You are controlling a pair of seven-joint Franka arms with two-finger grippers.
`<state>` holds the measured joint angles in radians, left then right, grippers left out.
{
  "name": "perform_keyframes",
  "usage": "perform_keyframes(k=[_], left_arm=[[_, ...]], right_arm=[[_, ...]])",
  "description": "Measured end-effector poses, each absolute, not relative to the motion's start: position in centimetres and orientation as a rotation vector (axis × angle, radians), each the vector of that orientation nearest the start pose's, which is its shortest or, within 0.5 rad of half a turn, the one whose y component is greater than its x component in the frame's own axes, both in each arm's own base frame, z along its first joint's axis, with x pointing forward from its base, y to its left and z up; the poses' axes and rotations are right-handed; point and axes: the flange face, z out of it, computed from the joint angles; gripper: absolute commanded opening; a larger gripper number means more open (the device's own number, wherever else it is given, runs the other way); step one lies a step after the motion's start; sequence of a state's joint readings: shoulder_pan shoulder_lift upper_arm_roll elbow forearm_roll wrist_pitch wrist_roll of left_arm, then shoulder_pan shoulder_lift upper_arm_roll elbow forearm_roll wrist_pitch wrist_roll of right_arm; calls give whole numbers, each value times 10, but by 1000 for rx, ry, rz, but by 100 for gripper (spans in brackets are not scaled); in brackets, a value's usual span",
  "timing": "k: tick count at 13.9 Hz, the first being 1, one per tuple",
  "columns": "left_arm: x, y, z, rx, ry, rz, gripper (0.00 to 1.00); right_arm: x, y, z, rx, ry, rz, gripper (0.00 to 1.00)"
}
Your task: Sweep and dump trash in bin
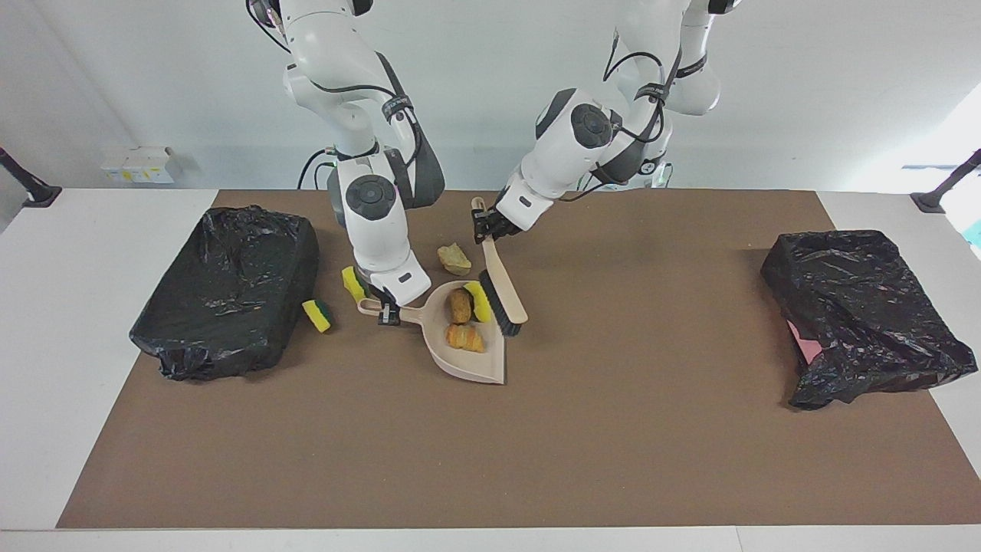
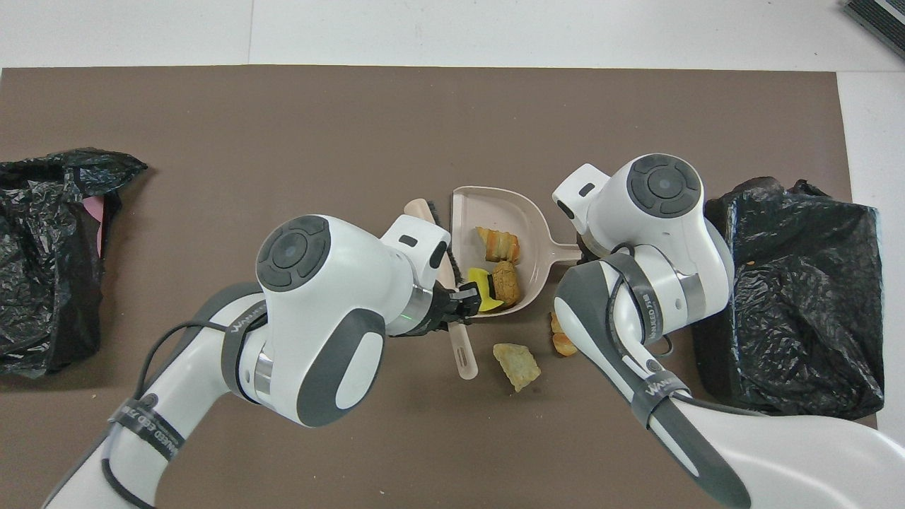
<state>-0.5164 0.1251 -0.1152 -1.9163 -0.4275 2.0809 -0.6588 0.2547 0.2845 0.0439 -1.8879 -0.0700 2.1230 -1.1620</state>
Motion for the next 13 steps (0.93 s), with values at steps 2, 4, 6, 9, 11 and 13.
perform_keyframes(k=[2, 4, 6, 9, 11, 13], left_arm=[[471, -345, 436, -3339, -330, 353, 0], [460, -340, 435, -3274, -272, 387, 0], [439, -337, 427, -3240, -238, 420, 0], [383, -341, 407, -3172, -186, 479, 0], [344, -357, 394, -3131, -166, 494, 0], [302, -380, 381, -3110, -126, 476, 0]], right_arm=[[589, 174, 353, -2321, -2147, 101, 0], [589, 172, 353, -2323, -2144, 101, 0], [591, 169, 354, -2331, -2137, 98, 0], [596, 147, 367, -2374, -2095, 91, 0], [595, 124, 392, -2414, -2050, 97, 0], [589, 91, 421, -2411, -2041, 124, 0]])
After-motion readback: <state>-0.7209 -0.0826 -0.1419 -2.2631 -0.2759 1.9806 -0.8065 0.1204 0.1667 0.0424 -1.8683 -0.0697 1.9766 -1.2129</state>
